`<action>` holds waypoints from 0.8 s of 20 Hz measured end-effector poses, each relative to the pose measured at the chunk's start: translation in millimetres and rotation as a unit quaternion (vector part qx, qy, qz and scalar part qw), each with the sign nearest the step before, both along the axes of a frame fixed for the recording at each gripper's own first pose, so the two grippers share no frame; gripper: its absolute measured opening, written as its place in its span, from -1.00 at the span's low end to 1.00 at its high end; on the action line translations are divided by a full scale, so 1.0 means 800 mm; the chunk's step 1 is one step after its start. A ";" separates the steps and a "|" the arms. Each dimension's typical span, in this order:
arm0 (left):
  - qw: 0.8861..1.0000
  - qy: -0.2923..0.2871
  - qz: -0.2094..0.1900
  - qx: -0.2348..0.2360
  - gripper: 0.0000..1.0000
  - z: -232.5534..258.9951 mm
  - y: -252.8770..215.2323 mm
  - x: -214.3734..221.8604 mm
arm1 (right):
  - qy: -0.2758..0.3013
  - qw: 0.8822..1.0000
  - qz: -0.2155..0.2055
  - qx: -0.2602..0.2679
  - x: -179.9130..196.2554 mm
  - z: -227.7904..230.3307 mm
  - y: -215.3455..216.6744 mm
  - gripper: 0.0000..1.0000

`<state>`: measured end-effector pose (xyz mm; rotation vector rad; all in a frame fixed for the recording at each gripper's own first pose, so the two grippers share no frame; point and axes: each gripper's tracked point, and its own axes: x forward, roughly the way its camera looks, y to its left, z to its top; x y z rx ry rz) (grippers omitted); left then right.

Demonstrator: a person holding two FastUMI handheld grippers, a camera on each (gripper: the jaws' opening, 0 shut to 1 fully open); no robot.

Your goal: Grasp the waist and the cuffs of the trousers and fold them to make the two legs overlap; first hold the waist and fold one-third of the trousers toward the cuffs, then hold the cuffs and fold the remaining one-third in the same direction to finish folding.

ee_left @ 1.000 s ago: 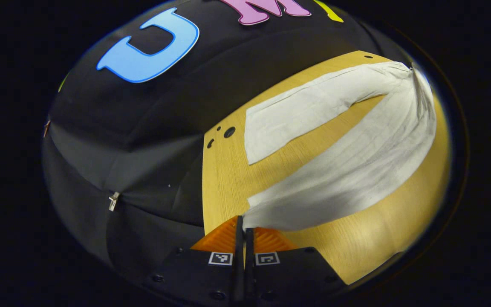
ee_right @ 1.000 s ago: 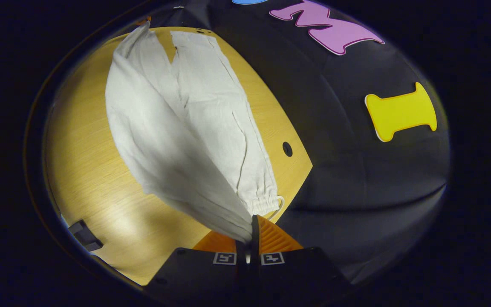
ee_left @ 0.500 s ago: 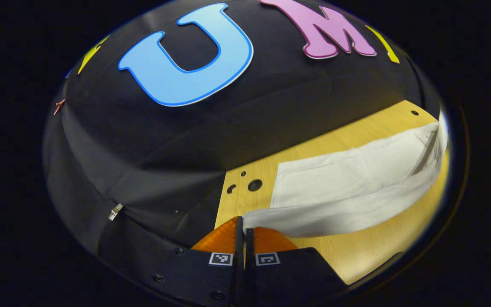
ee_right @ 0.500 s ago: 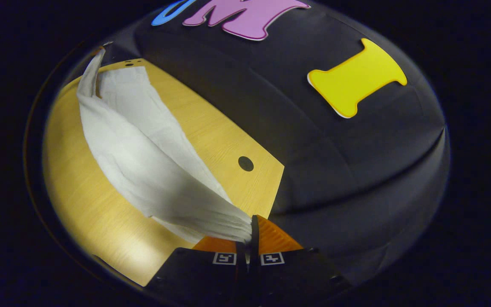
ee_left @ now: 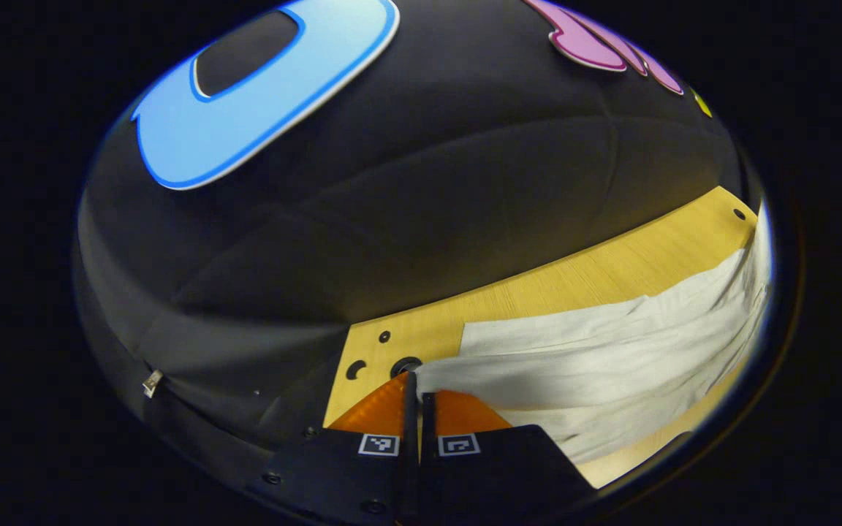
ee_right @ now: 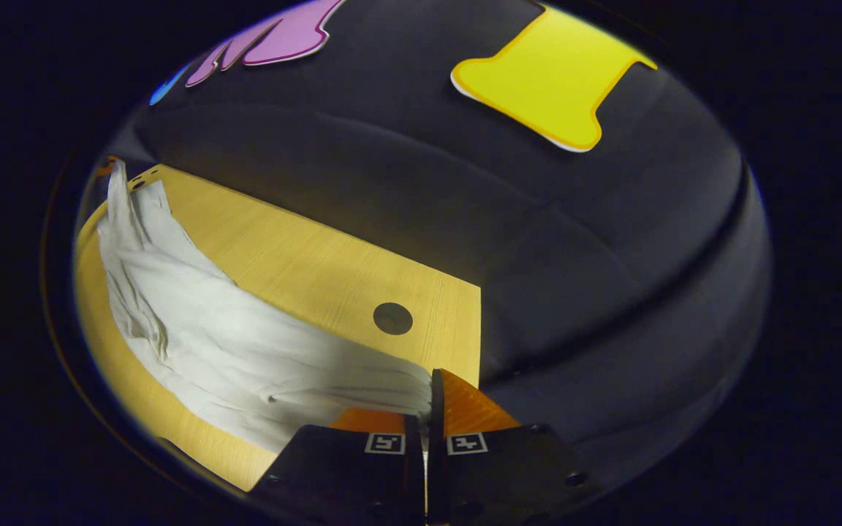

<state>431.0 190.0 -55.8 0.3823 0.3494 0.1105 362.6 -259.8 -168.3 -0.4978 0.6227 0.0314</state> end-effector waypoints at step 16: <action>0.978 -0.050 -0.036 -0.199 0.93 0.010 -0.075 -0.083 | -0.040 0.976 -0.119 0.178 -0.076 -0.023 -0.012 0.96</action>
